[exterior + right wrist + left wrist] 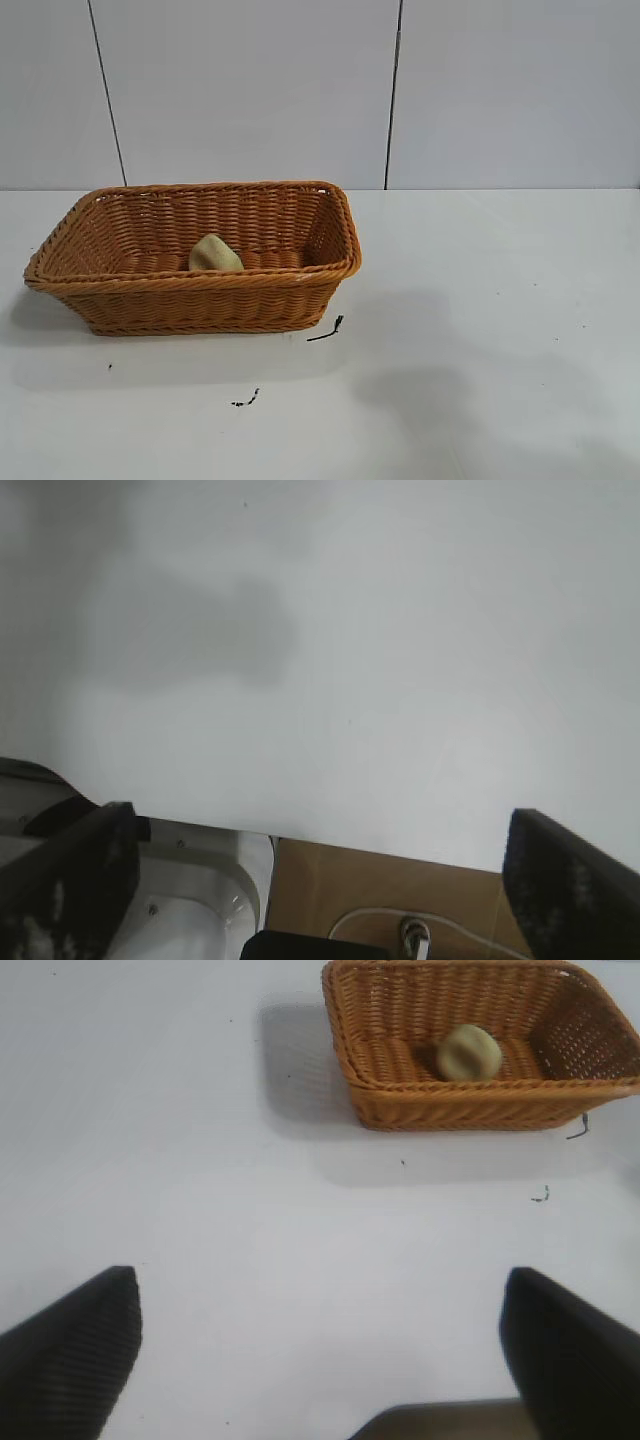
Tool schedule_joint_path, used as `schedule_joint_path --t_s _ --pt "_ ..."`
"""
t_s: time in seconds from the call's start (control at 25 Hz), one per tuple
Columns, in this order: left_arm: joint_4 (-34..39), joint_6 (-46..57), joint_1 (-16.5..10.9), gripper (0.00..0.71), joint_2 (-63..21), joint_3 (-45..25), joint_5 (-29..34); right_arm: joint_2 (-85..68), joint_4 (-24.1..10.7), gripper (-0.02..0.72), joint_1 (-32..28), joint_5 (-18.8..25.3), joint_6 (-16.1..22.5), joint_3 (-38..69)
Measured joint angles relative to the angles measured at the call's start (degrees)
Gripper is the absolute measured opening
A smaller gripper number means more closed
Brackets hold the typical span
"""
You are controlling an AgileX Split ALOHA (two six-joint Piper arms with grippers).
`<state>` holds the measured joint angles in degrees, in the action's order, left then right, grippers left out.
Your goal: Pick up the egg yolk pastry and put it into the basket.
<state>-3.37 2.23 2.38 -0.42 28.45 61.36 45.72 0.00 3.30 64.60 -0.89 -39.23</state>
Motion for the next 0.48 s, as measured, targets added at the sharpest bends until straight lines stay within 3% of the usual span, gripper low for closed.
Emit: schedule_joint_path --t_s 0.2,0.48 --pt "0.0 0.0 0.0 0.695 0.0 0.0 0.0 -16.4 0.3 0.689 0.0 -4.6 -0.1 8.9" --pt "0.0 0.0 0.0 0.695 0.0 0.0 0.0 -33.8 0.6 0.689 0.0 -6.0 -0.1 10.5"
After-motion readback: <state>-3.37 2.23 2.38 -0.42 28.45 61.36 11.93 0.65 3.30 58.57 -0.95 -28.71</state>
